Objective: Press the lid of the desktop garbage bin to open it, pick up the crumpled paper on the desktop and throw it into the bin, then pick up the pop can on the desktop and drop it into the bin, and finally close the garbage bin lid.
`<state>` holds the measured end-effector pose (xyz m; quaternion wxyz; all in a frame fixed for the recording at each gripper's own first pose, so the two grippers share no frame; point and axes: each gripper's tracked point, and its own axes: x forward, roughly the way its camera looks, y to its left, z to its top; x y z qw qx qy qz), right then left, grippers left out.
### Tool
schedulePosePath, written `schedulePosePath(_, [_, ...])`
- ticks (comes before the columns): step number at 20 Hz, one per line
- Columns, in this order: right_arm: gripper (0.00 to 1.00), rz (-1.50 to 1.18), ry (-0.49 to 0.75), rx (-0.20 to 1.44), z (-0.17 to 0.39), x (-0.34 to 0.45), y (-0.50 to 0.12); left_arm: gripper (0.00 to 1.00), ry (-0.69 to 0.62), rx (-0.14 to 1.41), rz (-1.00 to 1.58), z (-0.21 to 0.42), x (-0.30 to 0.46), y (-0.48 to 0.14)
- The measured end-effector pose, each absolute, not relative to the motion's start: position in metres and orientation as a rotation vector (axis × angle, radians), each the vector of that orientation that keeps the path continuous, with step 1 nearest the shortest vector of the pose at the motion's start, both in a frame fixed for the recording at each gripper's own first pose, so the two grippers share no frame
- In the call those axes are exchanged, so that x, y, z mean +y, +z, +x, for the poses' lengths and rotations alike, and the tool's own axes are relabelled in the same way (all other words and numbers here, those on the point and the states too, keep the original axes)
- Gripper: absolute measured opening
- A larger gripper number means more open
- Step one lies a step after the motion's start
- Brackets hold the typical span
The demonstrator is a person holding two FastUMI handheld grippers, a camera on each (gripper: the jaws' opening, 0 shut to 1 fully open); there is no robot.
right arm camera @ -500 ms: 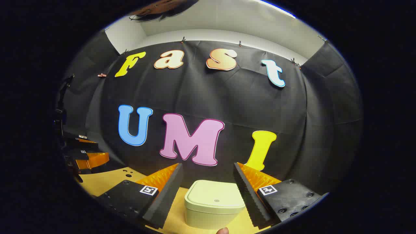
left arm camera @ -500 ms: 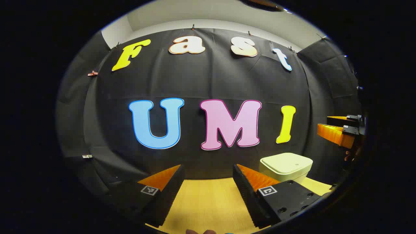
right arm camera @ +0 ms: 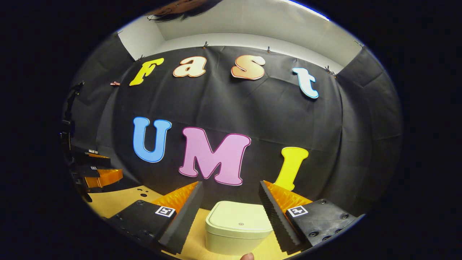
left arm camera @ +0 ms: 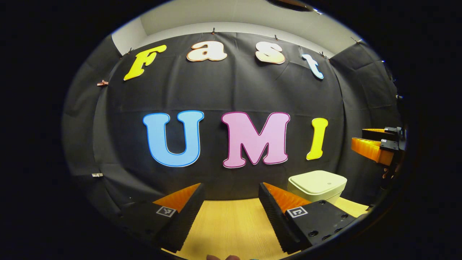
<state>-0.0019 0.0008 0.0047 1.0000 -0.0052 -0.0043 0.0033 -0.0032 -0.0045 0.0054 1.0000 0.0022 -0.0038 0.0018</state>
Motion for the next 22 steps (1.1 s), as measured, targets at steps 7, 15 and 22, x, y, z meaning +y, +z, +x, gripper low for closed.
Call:
schedulePosePath(7, [0.96,-0.014,0.005,-0.006,-0.003,-0.002,0.007,0.95,0.007,-0.004,-0.003,-0.005,-0.004,0.001])
schedulePosePath(15, [0.25,0.002,0.046,0.036,0.004,-0.008,0.007,0.95,0.016,0.002,-0.016,-0.002,0.000,-0.003])
schedulePosePath(22, [0.05,0.045,0.106,0.144,0.025,-0.016,-0.007,0.95,0.017,-0.012,-0.002,0.000,0.000,0.000])
